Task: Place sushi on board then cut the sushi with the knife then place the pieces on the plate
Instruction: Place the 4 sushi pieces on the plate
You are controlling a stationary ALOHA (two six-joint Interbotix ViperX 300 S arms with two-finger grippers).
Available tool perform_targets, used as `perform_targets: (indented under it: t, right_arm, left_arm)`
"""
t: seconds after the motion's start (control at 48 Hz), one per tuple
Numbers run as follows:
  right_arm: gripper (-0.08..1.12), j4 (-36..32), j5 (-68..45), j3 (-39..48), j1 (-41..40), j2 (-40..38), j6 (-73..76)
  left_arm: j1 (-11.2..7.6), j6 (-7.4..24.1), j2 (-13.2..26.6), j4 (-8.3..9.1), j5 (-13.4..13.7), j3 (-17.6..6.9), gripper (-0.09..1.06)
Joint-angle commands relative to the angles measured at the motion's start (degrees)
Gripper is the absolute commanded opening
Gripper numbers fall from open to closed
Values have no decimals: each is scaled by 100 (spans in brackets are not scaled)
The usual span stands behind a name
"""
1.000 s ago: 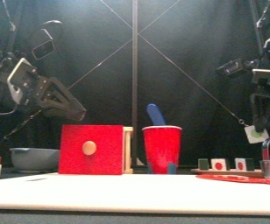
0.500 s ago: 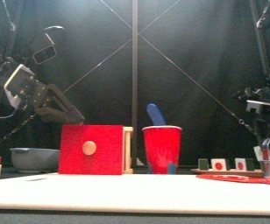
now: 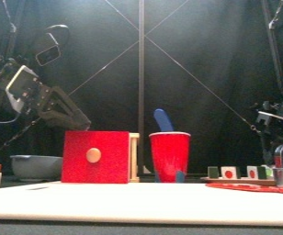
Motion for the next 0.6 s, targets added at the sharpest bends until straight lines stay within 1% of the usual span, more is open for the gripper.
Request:
perform_targets:
  t: [0.021,0.188,0.292,0.5,0.604]
  right_arm:
    - [82,35,-35,-35,26,18,0]
    - [82,35,-35,-132,26,-123,-35]
    - [82,35,-35,-281,220,-352,-53]
    - [82,-35,-229,-703,1116,-747,-79]
    - [82,-325,-606,-844,1749,-747,-79]
  left_arm:
    - [-9,0,-26,18,-26,-97,83]
    - [-9,0,-18,18,-26,-105,83]
    - [-9,0,-18,18,-18,-105,83]
    - [-9,0,-26,9,-18,-141,83]
    - [0,0,-26,18,-26,-176,83]
